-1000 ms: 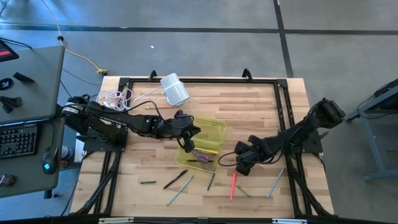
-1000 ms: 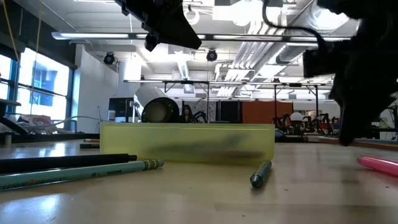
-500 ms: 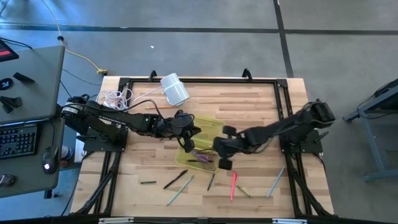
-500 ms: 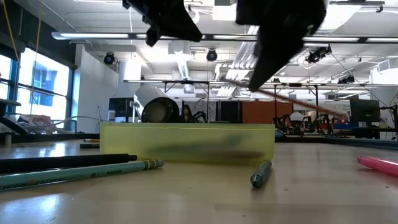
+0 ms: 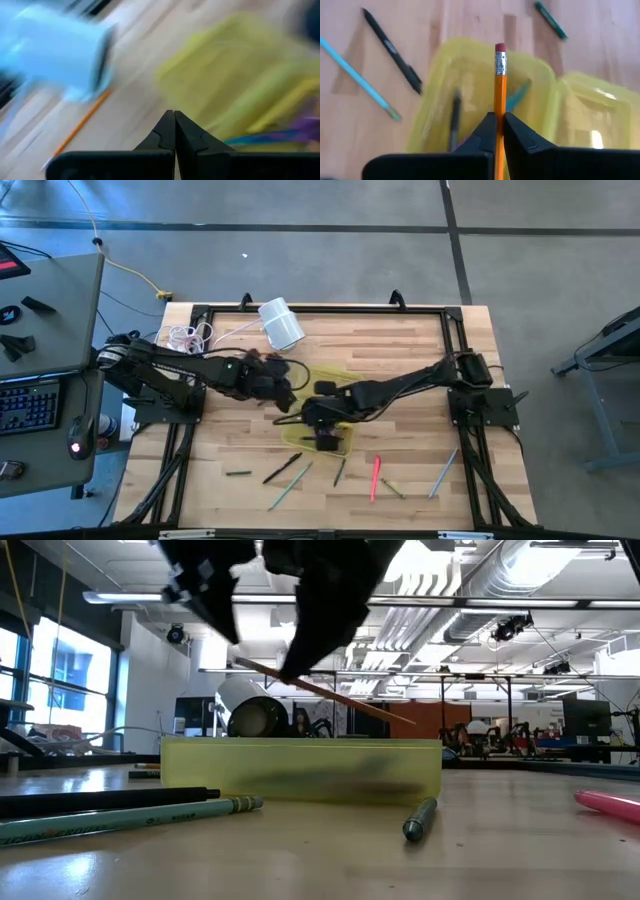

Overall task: Pick & place school supplies into a supply box
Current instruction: Put the bottom orange pencil into the supply box, then put the top dark green crayon into the supply box

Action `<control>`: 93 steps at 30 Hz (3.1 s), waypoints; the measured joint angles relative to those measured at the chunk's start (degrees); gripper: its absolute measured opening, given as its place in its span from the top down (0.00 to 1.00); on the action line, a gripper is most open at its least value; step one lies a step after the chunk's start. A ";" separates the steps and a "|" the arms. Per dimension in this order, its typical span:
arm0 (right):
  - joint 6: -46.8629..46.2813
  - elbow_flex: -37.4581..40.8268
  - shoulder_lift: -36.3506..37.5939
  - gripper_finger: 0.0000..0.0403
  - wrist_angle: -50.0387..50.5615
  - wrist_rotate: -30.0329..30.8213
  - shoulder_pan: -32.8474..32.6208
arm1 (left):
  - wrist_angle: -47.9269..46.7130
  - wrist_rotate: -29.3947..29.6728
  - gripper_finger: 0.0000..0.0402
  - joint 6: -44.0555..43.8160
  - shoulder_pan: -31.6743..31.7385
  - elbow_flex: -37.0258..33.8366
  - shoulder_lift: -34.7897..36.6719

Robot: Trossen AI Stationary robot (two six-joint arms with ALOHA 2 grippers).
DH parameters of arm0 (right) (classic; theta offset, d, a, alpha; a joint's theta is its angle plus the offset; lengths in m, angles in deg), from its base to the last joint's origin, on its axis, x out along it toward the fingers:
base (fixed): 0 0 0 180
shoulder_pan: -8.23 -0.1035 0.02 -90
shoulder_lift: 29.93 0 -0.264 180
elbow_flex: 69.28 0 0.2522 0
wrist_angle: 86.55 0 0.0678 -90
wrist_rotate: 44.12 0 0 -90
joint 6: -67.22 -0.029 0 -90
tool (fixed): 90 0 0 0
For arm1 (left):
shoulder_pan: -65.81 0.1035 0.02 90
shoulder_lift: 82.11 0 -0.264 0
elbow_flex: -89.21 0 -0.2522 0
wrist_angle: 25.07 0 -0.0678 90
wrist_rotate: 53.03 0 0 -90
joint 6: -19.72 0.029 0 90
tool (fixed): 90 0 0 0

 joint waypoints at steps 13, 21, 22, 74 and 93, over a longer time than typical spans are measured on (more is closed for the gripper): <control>2.01 -1.22 -5.82 0.89 -3.16 -2.17 0.02 | -14.49 3.86 0.89 -15.34 0.02 -0.13 0.66; 3.46 -1.22 -4.48 0.75 -1.41 0.57 -0.82 | -17.90 3.78 0.88 -15.78 -0.67 -0.96 0.66; 3.45 -1.22 -3.66 0.74 -0.16 1.05 -0.90 | -19.32 4.24 0.88 -16.54 -1.19 -1.47 0.68; -2.00 30.45 23.00 0.72 -17.20 6.36 -1.90 | 33.01 16.14 0.52 -19.32 -25.44 -50.83 22.38; -1.51 30.41 22.92 0.72 -17.33 7.31 -1.63 | 76.00 21.26 0.58 -4.64 -25.44 -67.17 20.03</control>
